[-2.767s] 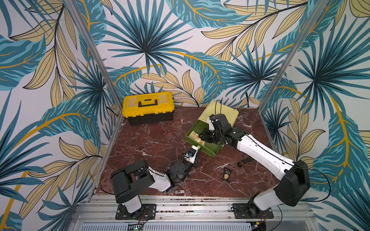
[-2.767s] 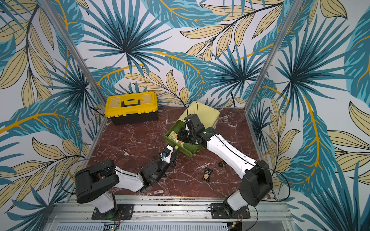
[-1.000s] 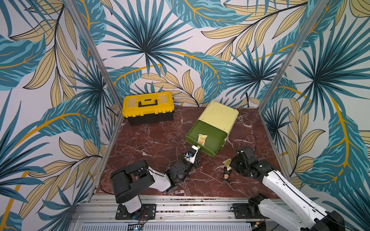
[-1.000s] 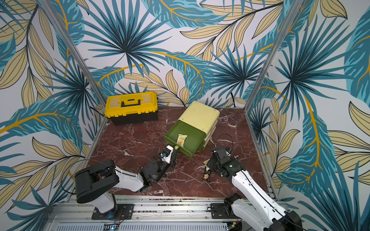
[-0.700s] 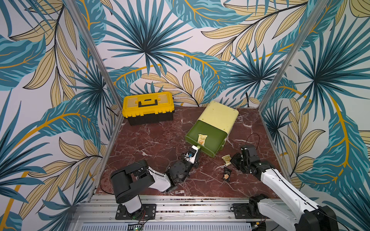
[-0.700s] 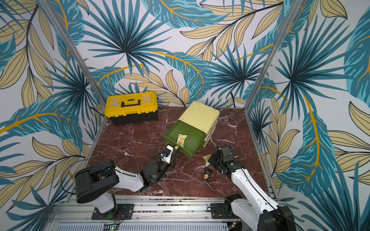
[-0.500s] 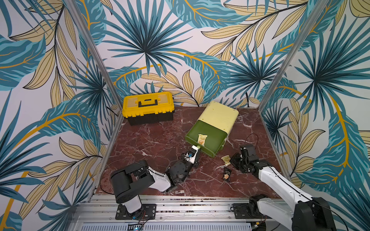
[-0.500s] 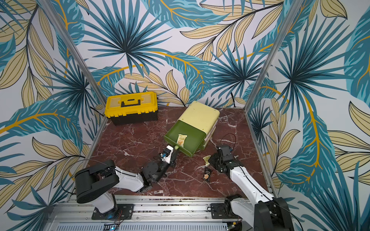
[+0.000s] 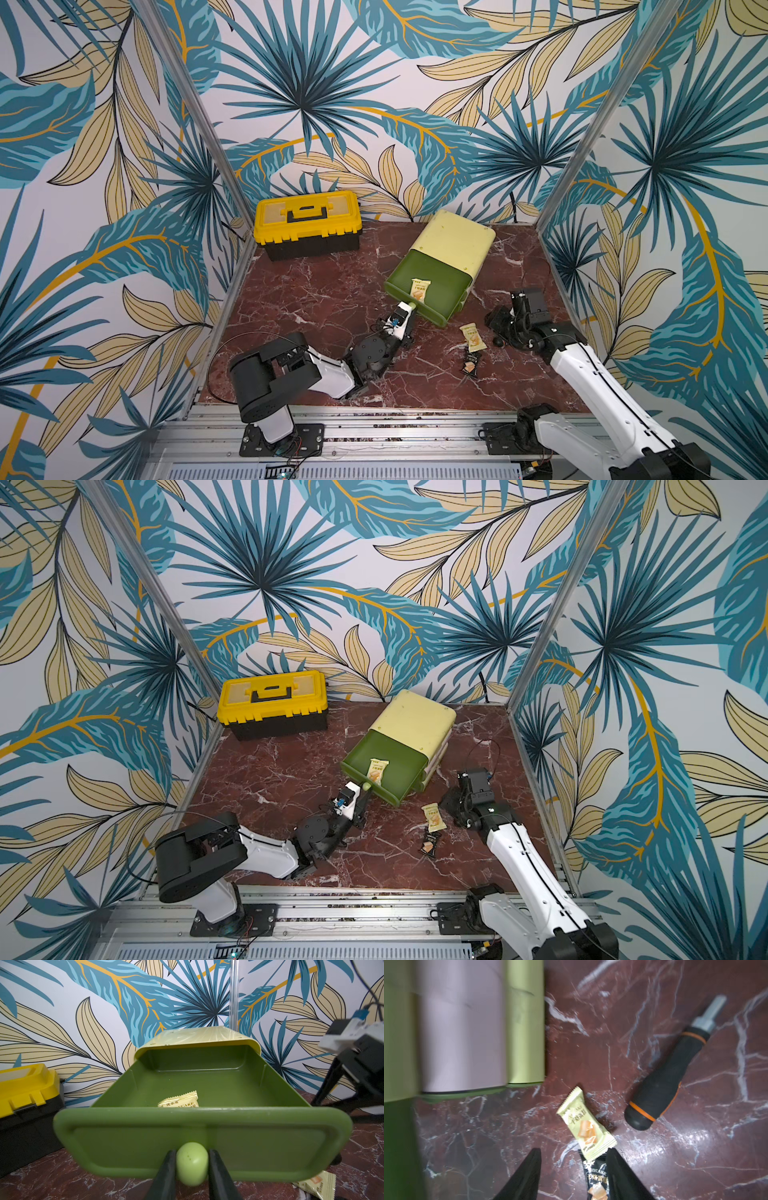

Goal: Take the cookies out of the drawer
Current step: Place the cookie at the center of the board, then pick up the cookie from the drawer.

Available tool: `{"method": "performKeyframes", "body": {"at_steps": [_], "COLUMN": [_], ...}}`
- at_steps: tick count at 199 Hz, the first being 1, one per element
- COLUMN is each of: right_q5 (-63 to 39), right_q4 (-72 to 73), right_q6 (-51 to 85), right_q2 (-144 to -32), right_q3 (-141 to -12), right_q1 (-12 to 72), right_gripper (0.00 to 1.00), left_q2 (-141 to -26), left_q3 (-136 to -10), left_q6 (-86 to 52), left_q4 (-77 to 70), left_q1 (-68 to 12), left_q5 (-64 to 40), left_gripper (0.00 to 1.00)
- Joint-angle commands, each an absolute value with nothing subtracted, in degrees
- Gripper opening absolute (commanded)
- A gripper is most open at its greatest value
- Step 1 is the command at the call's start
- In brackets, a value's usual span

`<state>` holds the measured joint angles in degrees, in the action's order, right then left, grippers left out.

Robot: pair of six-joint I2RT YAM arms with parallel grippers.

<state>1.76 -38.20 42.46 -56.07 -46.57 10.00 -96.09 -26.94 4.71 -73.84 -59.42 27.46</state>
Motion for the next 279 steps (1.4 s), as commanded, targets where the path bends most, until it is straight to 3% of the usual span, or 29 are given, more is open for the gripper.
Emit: {"method": "performKeyframes", "body": {"at_steps": [1, 50, 105, 156, 279], "right_q5": [2.7, 4.25, 0.36, -3.91, 0.55], "right_q4": [-46.74, -51.96, -53.83, -56.74, -57.82], "right_q6": [32.73, 20.68, 17.5, 7.35, 4.62], "right_q2": [-56.59, -67.51, -84.87, -98.21, -110.27], "right_q3": [-54.26, -74.36, -90.84, -102.88, -107.74], "right_q1": [11.81, 26.84, 33.1, 33.92, 34.1], "right_gripper": [0.54, 0.58, 0.57, 0.58, 0.5], "left_q2": [-96.02, -96.24, -96.5, -96.39, -96.7], "left_q3": [-28.57, -28.48, -28.56, -28.78, -29.33], "left_q6": [6.06, 5.66, 5.67, 5.86, 5.87], "left_q4": [-73.89, -74.25, -74.44, -73.92, -73.21], "left_q1": [-59.34, -59.38, -59.33, -59.32, -59.39], "left_q5": [28.48, 28.72, 29.09, 29.34, 29.53], "left_gripper": [0.07, 0.07, 0.07, 0.07, 0.07]}}
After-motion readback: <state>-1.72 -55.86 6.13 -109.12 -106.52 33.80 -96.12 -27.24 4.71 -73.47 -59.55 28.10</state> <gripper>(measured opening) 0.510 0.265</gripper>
